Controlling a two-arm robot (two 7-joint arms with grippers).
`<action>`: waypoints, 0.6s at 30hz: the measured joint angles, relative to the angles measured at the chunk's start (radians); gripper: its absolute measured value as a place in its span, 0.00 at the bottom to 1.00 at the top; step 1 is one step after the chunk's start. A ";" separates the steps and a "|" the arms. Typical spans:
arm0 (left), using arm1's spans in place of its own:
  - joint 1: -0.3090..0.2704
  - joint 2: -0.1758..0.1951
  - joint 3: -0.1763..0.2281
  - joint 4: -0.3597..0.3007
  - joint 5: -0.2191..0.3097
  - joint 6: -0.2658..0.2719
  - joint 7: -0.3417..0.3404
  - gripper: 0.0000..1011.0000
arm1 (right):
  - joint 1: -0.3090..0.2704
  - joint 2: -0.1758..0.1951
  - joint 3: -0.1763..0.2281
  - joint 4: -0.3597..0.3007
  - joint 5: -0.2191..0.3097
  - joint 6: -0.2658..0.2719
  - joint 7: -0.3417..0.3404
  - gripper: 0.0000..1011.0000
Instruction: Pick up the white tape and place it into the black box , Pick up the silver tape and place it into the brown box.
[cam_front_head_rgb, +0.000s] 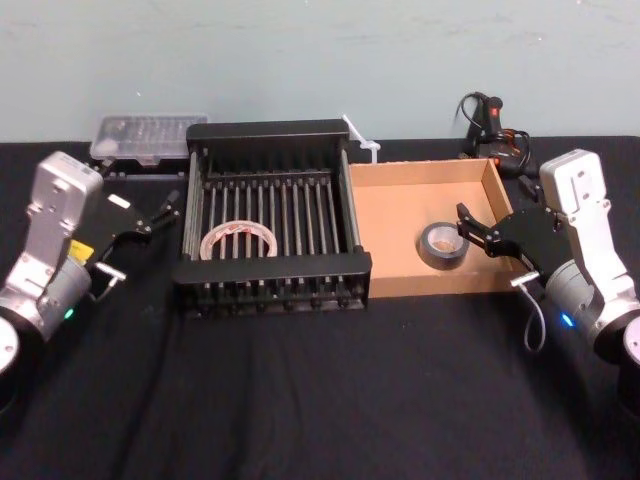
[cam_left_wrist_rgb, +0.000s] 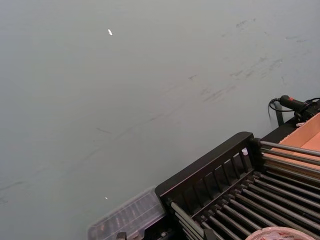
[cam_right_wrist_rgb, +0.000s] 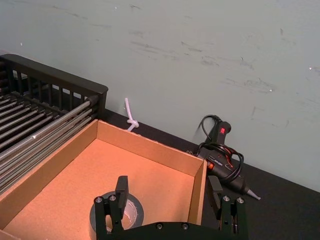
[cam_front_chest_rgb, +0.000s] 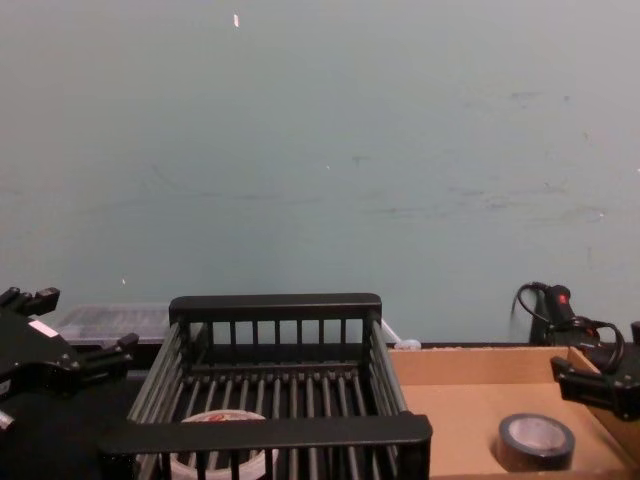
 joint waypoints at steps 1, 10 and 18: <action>0.000 0.000 0.000 0.000 0.000 0.000 0.000 0.99 | 0.000 0.000 0.000 0.000 0.000 0.000 0.000 0.99; 0.000 0.000 0.000 0.000 0.000 0.000 0.000 0.99 | 0.000 0.000 0.000 0.000 0.000 0.000 0.000 0.99; 0.000 0.000 0.000 0.000 0.000 0.000 0.000 0.99 | 0.000 0.000 0.000 0.000 0.000 0.000 0.000 0.99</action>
